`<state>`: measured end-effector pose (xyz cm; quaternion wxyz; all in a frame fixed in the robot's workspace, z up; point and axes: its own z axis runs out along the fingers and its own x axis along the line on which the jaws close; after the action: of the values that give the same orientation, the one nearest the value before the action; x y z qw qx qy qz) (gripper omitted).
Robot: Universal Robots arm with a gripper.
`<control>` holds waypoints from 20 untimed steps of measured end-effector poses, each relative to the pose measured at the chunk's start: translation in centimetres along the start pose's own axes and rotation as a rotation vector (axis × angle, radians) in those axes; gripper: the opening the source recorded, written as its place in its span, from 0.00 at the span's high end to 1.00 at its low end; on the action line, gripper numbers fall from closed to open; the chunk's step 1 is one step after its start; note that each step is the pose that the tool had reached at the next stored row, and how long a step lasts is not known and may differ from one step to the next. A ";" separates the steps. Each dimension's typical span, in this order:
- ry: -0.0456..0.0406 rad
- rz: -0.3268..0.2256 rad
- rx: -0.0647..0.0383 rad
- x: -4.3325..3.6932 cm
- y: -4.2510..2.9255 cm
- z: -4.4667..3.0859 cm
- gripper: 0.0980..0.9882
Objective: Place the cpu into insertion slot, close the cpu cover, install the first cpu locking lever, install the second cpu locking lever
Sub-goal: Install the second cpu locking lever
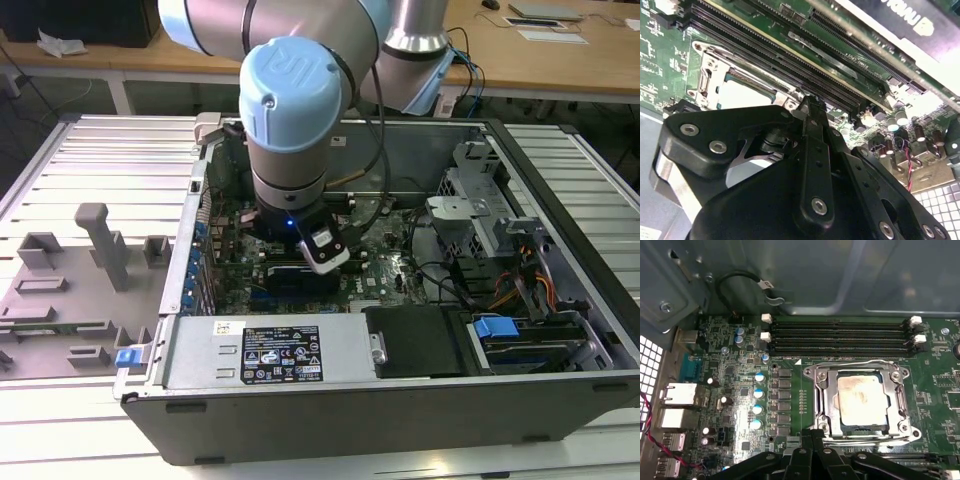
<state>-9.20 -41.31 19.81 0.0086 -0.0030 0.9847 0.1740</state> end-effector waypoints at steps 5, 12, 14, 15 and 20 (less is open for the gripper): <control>0.0004 -0.001 0.000 0.18 -0.06 0.32 0.99; 0.0010 -0.002 0.000 0.25 -0.22 0.77 0.99; 0.0012 -0.003 0.000 0.27 -0.25 0.83 0.99; 0.0013 -0.003 0.000 0.27 -0.25 0.85 0.99; 0.0015 -0.004 0.000 0.29 -0.30 1.06 0.99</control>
<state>-9.47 -41.23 18.71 0.0082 -0.0050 0.9847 0.1738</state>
